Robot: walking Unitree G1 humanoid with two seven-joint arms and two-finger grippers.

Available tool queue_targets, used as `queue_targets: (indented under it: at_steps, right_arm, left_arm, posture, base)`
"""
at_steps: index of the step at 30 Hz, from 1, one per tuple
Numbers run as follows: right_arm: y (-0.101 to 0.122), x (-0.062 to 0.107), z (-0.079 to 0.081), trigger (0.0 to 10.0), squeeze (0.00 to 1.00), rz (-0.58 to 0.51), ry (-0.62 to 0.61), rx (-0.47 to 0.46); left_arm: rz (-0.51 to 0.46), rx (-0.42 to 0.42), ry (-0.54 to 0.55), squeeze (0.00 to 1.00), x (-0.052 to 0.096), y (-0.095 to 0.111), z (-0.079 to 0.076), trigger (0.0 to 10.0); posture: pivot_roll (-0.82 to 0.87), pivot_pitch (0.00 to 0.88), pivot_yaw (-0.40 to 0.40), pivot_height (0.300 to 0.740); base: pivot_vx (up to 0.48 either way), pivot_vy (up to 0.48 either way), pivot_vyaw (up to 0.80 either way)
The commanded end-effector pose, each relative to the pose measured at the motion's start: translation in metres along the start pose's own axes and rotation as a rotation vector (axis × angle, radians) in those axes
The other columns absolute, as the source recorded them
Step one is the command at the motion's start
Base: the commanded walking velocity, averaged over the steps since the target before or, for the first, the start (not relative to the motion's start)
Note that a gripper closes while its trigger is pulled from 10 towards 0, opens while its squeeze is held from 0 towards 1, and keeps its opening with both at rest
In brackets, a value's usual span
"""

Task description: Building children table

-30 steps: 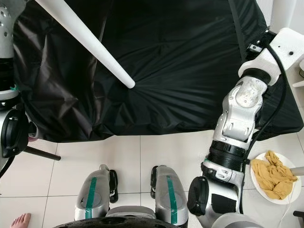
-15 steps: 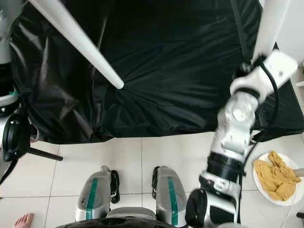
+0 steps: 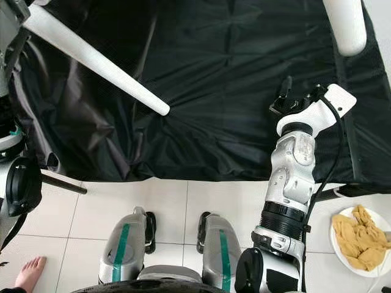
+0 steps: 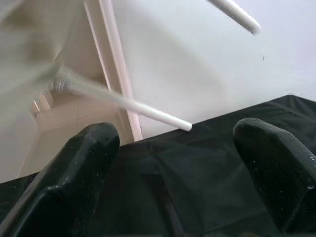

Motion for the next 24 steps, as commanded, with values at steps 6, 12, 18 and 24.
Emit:
queue_targets:
  at_steps: [6, 12, 18, 24]
  right_arm:
    - [-0.011, 0.002, 0.002, 10.0, 0.0, 0.046, 0.023, -0.007]
    - [-0.01, 0.002, 0.0, 10.0, 0.0, 0.04, 0.029, 0.01]
    - [-0.006, 0.0, -0.003, 10.0, 0.0, 0.031, 0.029, 0.025]
    - [-0.006, -0.001, -0.003, 10.0, 0.0, 0.03, 0.031, 0.034]
  left_arm:
    - [0.021, -0.041, -0.012, 0.0, 0.002, -0.006, -0.007, 10.0]
    - [0.093, -0.059, -0.062, 0.0, 0.008, -0.032, -0.02, 10.0]
    - [0.125, -0.063, -0.084, 0.0, 0.011, -0.044, -0.022, 10.0]
    - [0.137, -0.069, -0.079, 0.0, 0.012, -0.049, -0.02, 10.0]
  posture:
    - [0.09, 0.086, 0.048, 0.74]
    - [0.08, 0.082, 0.046, 0.74]
    - [0.08, 0.08, 0.038, 0.74]
    - [0.08, 0.077, 0.038, 0.74]
  base:
    - [0.0, 0.0, 0.0]
    - [0.0, 0.0, 0.0]
    - [0.0, 0.0, 0.0]
    - [0.0, 0.0, 0.0]
Point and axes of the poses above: a point about 5 cm out from each wrist's last joint towards the gripper, its own x axis pointing back from the gripper into the wrist, its own y axis along the axis of the wrist's last joint, z = x × y, the point moved 4 cm from there along -x, pointing out of the wrist towards the gripper, and after that the axes turned 10 degrees about -x, right-handed, at the moved point
